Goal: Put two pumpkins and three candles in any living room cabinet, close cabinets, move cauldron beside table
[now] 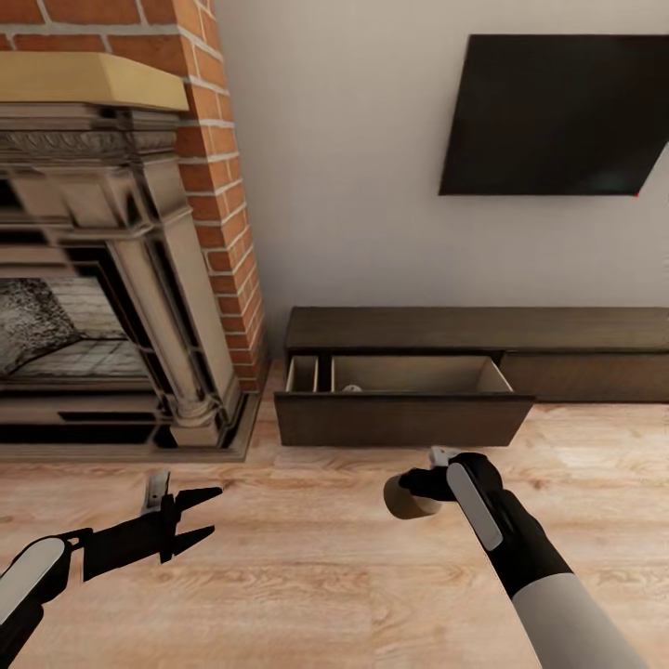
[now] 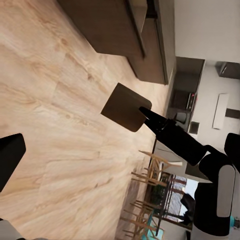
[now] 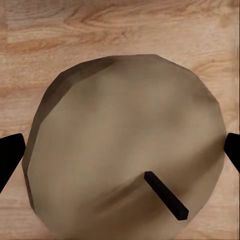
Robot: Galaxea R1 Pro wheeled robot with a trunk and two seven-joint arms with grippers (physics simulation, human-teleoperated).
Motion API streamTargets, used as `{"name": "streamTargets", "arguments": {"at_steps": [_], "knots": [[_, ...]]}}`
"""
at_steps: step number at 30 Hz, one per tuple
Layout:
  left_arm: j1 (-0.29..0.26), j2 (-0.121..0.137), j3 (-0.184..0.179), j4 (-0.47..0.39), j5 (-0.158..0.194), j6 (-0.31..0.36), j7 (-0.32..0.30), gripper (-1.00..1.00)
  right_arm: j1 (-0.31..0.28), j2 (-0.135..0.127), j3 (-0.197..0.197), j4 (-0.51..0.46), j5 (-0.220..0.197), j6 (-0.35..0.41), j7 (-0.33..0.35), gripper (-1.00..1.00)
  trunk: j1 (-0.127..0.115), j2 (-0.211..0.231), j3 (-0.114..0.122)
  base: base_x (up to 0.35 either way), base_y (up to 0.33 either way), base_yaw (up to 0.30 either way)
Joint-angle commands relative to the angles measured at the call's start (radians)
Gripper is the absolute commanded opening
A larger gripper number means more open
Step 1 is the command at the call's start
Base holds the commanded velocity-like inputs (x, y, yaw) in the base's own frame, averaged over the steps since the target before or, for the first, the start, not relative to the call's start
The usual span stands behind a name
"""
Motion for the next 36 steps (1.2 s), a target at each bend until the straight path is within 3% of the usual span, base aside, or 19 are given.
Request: {"name": "streamTargets", "arguments": {"at_steps": [1, 9, 26, 29, 33, 36], "knots": [[-0.001, 0.001, -0.001, 0.0, -0.009, 0.001, -0.01, 1.0, -0.001, -0.002, 0.004, -0.002, -0.012, 0.0, -0.009, -1.0, 0.0, 0.0, -0.001, 0.246, -0.237, -0.008], [-0.001, -0.002, -0.001, -0.007, -0.057, 0.001, -0.011, 1.0, -0.001, -0.002, 0.004, -0.002, -0.012, -0.004, -0.008, -1.0, 0.0, 0.0, -0.001, 0.248, -0.236, -0.001], [-0.001, -0.005, -0.005, -0.044, -0.067, 0.0, -0.011, 1.0, -0.001, 0.001, 0.001, 0.0, -0.013, -0.001, -0.009, -1.0, 0.0, 0.0, -0.001, 0.239, -0.243, 0.0], [0.0, -0.005, -0.005, -0.085, -0.1, -0.001, -0.01, 1.0, -0.001, 0.0, 0.001, 0.0, -0.013, -0.002, -0.009, -1.0, 0.0, 0.0, -0.001, 0.232, -0.255, 0.0], [0.008, -0.008, -0.007, -0.194, -0.205, -0.001, -0.008, 1.0, -0.001, 0.0, 0.002, 0.001, -0.012, -0.003, -0.009, -1.0, 0.0, 0.0, -0.001, 0.231, -0.256, 0.0], [0.028, -0.011, -0.008, -0.276, -0.251, -0.001, 0.022, 1.0, -0.001, 0.0, 0.003, 0.001, -0.012, -0.004, -0.009, -1.0, 0.0, 0.0, -0.001, 0.231, -0.256, 0.0]]}}
